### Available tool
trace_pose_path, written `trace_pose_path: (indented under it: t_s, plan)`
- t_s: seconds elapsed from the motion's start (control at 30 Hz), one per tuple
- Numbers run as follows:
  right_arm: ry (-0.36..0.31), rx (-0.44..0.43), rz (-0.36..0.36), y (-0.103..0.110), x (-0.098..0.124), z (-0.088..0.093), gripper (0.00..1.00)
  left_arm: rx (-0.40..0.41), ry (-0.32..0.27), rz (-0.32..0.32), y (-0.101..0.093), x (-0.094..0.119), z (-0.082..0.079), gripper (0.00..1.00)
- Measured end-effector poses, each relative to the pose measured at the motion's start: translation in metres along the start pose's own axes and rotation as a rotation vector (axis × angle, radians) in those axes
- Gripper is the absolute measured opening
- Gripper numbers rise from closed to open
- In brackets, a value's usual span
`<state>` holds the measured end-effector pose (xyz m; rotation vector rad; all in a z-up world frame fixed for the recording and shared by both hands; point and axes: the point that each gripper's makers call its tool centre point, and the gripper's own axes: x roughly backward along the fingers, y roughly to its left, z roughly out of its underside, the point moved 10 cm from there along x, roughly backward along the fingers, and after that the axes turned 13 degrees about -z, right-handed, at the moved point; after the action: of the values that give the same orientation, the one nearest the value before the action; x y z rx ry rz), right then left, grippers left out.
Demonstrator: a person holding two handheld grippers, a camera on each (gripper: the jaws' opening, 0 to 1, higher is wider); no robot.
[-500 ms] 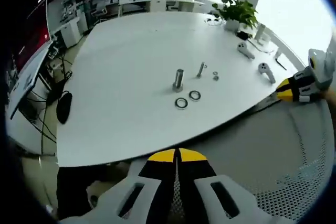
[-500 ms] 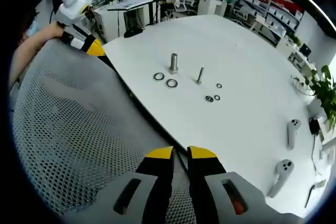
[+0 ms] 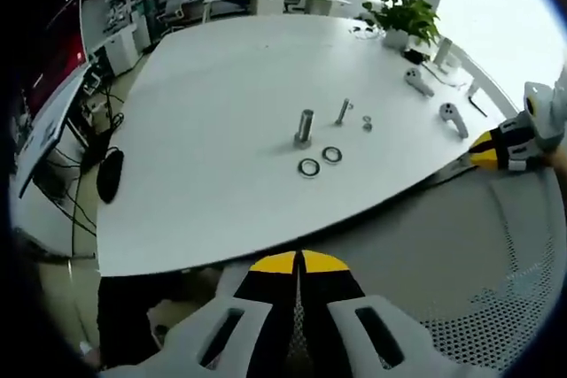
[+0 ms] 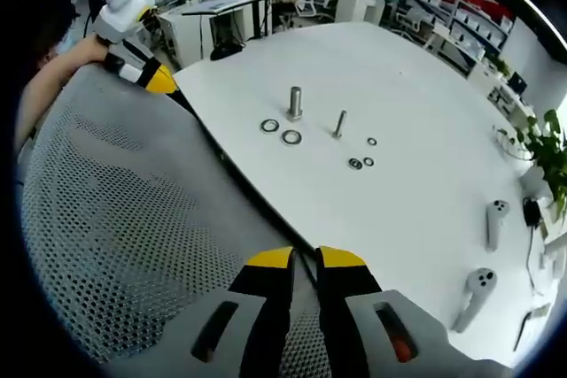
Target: Place the washer onto the threaded stud by aligning its center hole with the stud, sliding it down to the base, and recovering from edge contact or off-axis alignment until the washer reaches the visible bottom stop.
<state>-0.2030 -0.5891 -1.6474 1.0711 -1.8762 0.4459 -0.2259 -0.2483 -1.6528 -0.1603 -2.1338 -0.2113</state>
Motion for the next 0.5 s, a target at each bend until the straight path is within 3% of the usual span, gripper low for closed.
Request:
trace_pose_path:
  t_s: [0.4, 0.5]
  plan:
    - [-0.01, -0.026, -0.004, 0.0009, 0.0006, 0.0024, 0.12, -0.037, -0.008, -0.026, 0.002, -0.0015, -0.0012, 0.0]
    - [0.038, -0.022, -0.025, 0.0007, -0.0026, 0.0017, 0.12, -0.036, -0.026, -0.031, 0.0028, -0.0008, -0.0024, 0.0]
